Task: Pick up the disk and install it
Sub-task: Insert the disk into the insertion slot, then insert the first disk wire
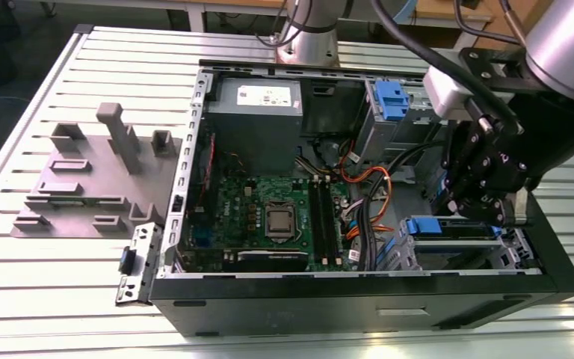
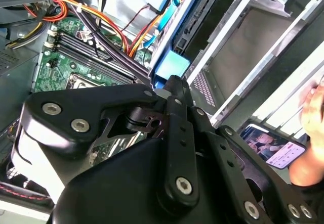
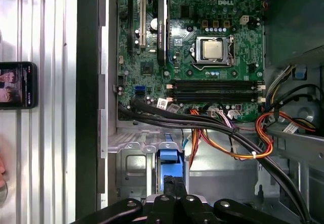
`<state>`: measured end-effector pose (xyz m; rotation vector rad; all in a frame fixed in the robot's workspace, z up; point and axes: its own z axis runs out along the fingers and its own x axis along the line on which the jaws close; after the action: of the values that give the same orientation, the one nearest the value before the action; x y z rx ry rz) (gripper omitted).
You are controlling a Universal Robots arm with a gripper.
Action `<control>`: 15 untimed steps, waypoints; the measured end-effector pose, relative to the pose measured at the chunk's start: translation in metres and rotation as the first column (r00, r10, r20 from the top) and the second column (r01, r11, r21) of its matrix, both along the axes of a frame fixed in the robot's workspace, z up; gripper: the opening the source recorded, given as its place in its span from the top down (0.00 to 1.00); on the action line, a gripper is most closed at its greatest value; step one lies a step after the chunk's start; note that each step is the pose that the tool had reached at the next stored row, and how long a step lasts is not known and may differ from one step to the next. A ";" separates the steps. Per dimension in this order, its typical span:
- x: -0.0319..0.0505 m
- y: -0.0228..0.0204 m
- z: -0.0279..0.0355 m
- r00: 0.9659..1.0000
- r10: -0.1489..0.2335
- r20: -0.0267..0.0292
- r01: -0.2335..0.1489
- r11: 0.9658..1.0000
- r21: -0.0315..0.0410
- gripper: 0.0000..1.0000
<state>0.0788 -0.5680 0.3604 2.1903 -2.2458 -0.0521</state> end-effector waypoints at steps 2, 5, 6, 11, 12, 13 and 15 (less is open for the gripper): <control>0.0000 0.0000 -0.0003 1.000 0.000 0.000 0.000 1.000 0.000 0.89; 0.0002 0.0000 -0.0003 1.000 0.000 0.000 0.000 1.000 0.001 0.89; 0.0002 0.0000 -0.0003 1.000 0.000 0.000 0.000 1.000 0.001 0.89; 0.0003 0.0000 -0.0003 1.000 0.000 0.000 0.000 1.000 0.001 0.89; 0.0003 0.0000 -0.0004 1.000 0.000 0.000 0.000 1.000 0.001 0.89; 0.0004 0.0000 -0.0003 1.000 0.000 0.000 0.000 1.000 0.001 0.89; 0.0010 0.0000 -0.0003 1.000 0.000 0.000 0.000 1.000 0.001 0.89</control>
<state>0.0799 -0.5680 0.3601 2.1909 -2.2460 -0.0530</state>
